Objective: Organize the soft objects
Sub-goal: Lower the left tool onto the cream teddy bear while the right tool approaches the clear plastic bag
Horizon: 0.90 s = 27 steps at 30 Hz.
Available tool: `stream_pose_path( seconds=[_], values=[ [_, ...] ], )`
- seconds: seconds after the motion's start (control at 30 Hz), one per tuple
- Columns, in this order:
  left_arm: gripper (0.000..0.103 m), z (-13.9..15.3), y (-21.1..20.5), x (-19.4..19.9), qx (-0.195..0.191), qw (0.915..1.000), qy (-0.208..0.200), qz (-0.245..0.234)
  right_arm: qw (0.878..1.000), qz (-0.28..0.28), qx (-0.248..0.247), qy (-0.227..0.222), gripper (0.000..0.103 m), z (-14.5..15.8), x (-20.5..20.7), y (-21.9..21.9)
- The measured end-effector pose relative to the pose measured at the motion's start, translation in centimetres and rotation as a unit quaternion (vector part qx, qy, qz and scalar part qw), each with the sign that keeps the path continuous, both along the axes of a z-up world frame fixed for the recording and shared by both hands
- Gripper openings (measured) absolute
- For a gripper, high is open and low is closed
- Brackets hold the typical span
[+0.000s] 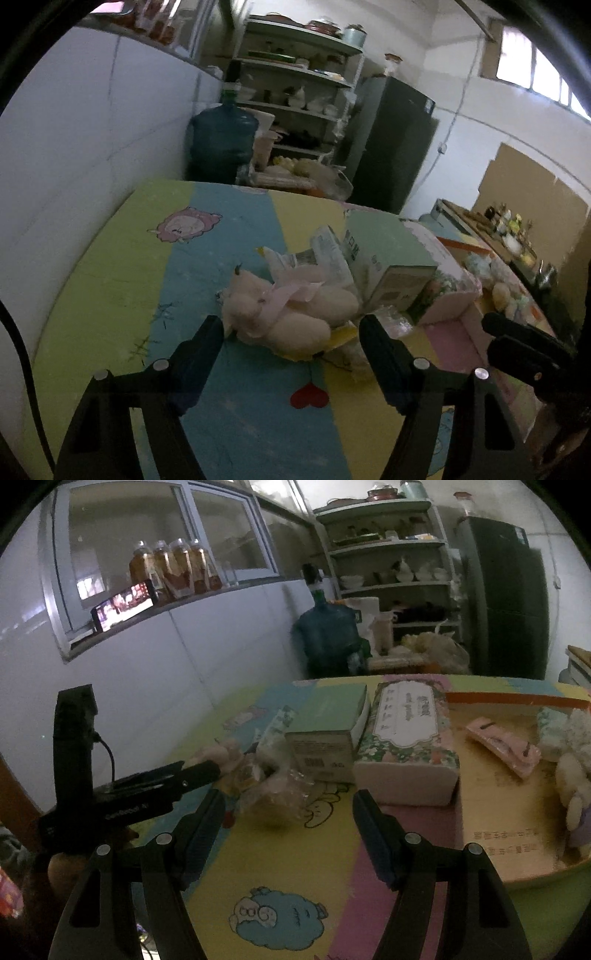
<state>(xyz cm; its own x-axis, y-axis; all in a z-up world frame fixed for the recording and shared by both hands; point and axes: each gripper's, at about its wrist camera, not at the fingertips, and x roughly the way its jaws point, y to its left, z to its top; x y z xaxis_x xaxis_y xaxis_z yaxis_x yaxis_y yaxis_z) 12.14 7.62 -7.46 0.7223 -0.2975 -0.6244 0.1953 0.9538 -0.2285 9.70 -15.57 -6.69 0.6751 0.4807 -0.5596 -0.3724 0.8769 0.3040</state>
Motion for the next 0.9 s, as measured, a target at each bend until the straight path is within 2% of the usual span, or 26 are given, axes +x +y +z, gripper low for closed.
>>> stream_pose_path(
  seconds=[0.23,0.37,0.43,0.5,0.73,0.9],
  values=[
    [0.075,0.4,-0.3,0.8,0.023,0.9995,-0.010,-0.021,1.000,0.012,-0.004,0.016,0.073,-1.0,1.2,1.7],
    [0.075,0.7,-1.2,0.9,0.066,0.9947,-0.030,-0.073,1.000,0.014,-0.004,0.026,0.073,-1.6,1.9,2.2],
    [0.073,0.5,-1.5,1.2,0.089,0.9914,-0.037,-0.088,0.999,0.013,-0.002,0.030,0.073,-1.9,2.1,2.4],
    [0.072,0.3,-1.6,1.5,0.098,0.9899,-0.039,-0.096,0.999,0.013,-0.001,0.037,0.073,-2.1,2.5,2.6],
    [0.048,-0.5,-1.1,2.9,0.097,0.9896,-0.026,-0.103,0.998,0.007,-0.006,0.062,0.073,-3.6,3.5,3.2],
    [0.039,-0.7,-0.3,2.8,0.073,0.9912,-0.032,-0.106,0.997,0.005,-0.016,0.070,0.073,-4.2,4.6,3.9]
  ],
)
